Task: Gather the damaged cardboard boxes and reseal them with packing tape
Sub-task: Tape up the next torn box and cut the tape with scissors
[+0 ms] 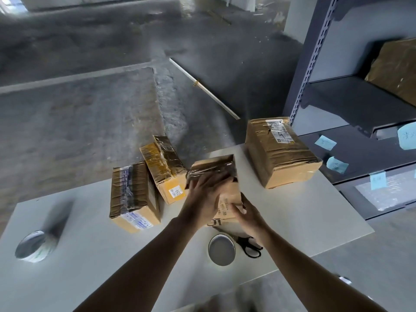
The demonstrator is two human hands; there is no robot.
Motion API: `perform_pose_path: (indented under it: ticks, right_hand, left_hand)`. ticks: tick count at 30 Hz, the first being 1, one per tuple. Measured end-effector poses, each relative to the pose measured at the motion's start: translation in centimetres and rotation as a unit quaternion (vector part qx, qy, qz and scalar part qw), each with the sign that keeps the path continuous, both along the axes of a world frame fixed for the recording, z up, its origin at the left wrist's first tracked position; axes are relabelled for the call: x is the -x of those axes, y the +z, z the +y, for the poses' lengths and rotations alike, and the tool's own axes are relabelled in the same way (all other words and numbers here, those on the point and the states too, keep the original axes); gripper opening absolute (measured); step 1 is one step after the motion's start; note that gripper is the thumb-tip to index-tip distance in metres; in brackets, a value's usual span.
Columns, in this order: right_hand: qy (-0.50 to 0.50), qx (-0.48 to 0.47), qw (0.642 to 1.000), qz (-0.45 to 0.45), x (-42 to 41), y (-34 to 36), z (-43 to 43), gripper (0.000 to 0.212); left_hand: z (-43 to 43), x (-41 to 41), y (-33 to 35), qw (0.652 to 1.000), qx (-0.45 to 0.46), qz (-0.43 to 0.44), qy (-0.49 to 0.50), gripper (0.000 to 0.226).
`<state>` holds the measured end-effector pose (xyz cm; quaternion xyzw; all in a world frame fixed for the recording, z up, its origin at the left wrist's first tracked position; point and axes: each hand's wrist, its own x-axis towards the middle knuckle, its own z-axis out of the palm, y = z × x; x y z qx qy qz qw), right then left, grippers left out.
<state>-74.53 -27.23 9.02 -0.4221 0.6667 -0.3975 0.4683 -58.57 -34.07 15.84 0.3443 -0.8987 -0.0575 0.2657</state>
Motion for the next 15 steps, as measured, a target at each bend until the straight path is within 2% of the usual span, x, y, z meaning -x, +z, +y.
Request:
perform_pose_path:
  ticks: [3,7,9,12,15]
  right_hand:
    - [-0.007,-0.006,1.0,0.017,1.0,0.1,-0.1,0.033]
    - [-0.048,0.04,0.997,-0.04,1.9,2.5,-0.5,0.045]
    - [-0.078,0.066,0.993,-0.05,1.9,3.9,-0.8,0.049]
    - [-0.073,0.115,0.99,0.022,1.6,5.0,-1.3,0.069]
    - [-0.001,0.123,0.976,0.18,0.8,5.9,-1.9,0.074]
  left_hand:
    - [0.6,0.9,-0.7,0.999,-0.006,-0.012,-0.035,0.073]
    - [0.2,1.1,-0.6,0.998,-0.006,0.021,-0.055,0.041]
    - [-0.4,0.4,-0.5,0.999,0.018,0.025,-0.037,0.041]
    - [-1.1,-0.8,-0.5,0.998,-0.043,0.003,0.054,0.053]
    - [-1.2,-1.1,-0.8,0.975,-0.194,0.019,0.108,0.064]
